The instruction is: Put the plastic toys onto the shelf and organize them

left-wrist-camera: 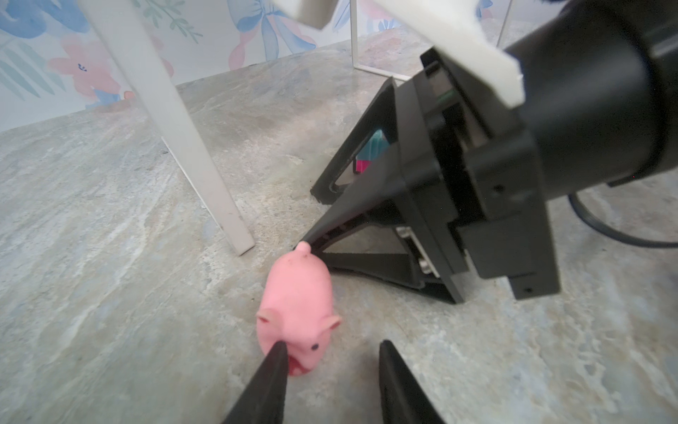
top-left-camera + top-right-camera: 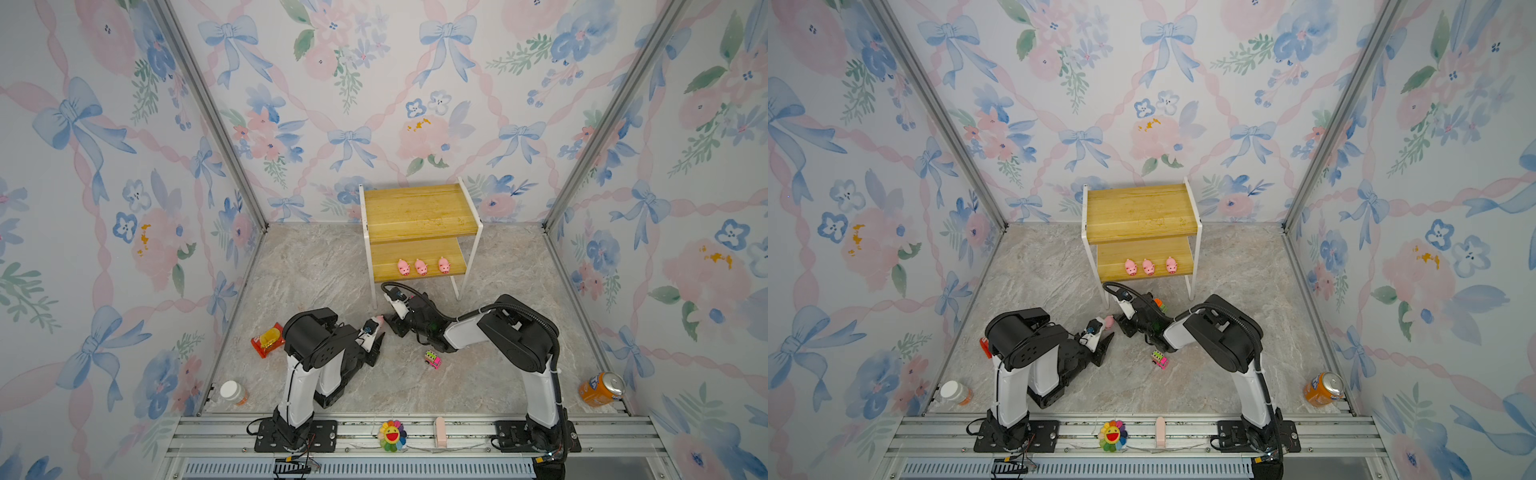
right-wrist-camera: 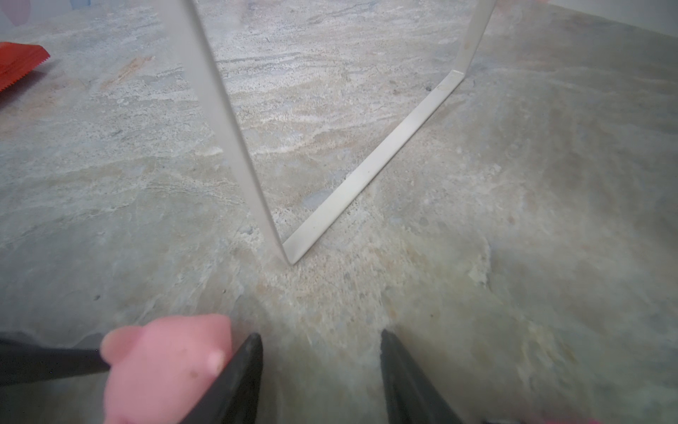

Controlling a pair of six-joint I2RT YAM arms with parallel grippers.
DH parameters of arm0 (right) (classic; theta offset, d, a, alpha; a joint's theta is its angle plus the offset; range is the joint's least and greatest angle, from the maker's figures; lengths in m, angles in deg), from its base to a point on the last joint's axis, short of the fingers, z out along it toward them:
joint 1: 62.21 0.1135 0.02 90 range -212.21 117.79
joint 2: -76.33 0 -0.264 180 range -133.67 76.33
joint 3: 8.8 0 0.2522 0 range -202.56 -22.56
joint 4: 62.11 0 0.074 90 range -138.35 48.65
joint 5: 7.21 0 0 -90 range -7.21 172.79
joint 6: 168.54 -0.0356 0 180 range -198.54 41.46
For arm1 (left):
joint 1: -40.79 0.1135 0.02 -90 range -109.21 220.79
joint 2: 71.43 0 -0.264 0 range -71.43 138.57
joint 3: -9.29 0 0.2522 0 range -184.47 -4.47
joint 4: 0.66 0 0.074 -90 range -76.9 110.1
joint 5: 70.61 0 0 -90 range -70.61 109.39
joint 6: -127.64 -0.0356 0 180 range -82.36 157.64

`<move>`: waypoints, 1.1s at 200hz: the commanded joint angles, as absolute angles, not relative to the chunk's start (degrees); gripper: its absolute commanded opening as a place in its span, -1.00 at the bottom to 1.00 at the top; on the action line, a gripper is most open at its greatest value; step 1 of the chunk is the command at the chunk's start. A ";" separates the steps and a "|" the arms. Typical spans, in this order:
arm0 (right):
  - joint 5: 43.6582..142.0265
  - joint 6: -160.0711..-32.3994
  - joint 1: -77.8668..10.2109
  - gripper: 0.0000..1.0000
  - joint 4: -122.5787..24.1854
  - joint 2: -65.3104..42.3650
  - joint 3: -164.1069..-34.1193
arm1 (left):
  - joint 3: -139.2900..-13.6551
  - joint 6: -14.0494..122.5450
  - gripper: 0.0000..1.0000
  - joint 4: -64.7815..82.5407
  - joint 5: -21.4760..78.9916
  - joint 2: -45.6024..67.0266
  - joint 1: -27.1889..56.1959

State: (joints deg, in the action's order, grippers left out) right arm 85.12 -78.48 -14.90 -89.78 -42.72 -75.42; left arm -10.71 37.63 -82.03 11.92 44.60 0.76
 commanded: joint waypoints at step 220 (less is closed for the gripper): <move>85.17 -78.62 -13.56 0.09 -79.74 -43.92 -73.54 | -12.48 34.40 0.54 -85.60 6.71 47.68 0.38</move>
State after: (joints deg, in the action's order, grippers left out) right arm 84.05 -78.04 -14.53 -88.95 -42.39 -75.42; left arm -12.66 37.78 -82.03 6.37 44.71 -0.07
